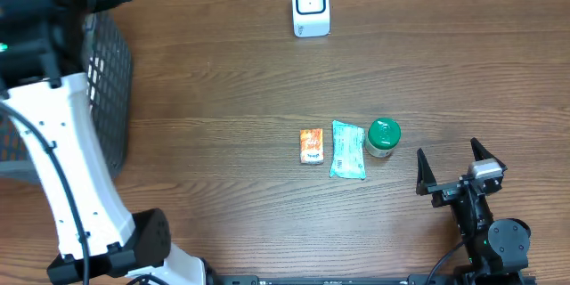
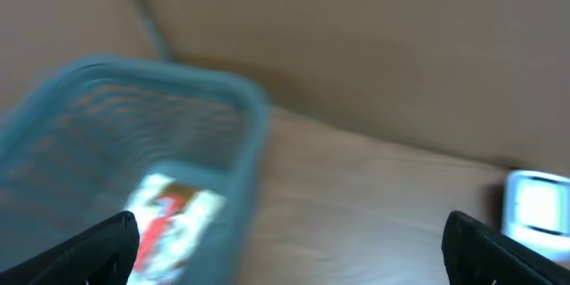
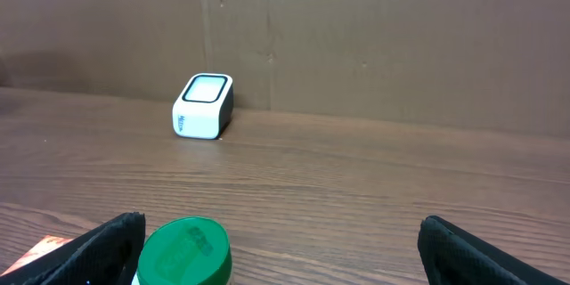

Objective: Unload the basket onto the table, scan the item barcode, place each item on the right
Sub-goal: 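Withdraw the left gripper back toward the basket, then lower the left gripper into the basket and grasp the red-striped snack bag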

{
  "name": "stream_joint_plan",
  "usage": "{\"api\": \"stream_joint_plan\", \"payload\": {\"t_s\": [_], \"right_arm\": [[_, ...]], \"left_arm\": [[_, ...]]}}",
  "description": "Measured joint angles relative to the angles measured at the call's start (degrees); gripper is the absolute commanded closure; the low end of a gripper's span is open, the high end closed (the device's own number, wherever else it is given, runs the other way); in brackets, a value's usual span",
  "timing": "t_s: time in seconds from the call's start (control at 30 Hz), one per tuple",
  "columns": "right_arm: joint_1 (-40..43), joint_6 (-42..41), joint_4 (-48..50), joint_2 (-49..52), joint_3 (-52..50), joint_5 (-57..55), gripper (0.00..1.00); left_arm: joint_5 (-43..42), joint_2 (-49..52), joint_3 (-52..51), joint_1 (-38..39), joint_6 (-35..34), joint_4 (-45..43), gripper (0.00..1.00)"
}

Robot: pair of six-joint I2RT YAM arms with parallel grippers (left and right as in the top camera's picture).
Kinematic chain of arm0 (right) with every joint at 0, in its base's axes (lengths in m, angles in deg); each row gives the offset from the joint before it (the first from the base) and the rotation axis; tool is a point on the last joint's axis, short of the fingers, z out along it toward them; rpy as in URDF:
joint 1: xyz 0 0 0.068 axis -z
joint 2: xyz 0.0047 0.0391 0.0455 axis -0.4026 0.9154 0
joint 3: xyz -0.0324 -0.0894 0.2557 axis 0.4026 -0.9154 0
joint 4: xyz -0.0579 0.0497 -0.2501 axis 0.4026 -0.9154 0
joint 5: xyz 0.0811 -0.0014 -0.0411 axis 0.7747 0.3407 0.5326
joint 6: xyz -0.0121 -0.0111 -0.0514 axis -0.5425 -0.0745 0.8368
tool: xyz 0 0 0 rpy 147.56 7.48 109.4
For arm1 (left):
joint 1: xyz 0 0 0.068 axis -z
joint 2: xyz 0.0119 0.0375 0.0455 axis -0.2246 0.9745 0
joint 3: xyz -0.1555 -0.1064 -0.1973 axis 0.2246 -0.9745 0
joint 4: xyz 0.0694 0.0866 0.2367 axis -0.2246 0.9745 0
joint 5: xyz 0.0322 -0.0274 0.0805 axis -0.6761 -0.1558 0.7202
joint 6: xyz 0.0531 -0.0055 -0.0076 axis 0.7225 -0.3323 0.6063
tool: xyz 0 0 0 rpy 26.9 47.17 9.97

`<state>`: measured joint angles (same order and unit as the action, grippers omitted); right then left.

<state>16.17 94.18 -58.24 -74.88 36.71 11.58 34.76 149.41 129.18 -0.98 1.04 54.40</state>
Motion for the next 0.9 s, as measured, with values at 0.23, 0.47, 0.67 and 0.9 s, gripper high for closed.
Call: {"api": "stream_joint_plan", "payload": {"t_s": [0.23, 0.47, 0.67, 0.9], "right_arm": [[0.0, 0.0, 0.0, 0.0, 0.0, 0.0, 0.00], [0.0, 0.0, 0.0, 0.0, 0.0, 0.0, 0.00], [0.0, 0.0, 0.0, 0.0, 0.0, 0.0, 0.00], [0.0, 0.0, 0.0, 0.0, 0.0, 0.0, 0.00]], "left_arm": [[0.2, 1.0, 0.0, -13.1, 6.1, -0.9, 0.00], [-1.7, 8.1, 0.0, -21.4, 8.2, 0.3, 0.00], [-3.3, 17.4, 0.0, -24.0, 10.2, 1.0, 0.00], [-4.2, 25.9, 0.0, -24.4, 14.5, 1.0, 0.00]]}}
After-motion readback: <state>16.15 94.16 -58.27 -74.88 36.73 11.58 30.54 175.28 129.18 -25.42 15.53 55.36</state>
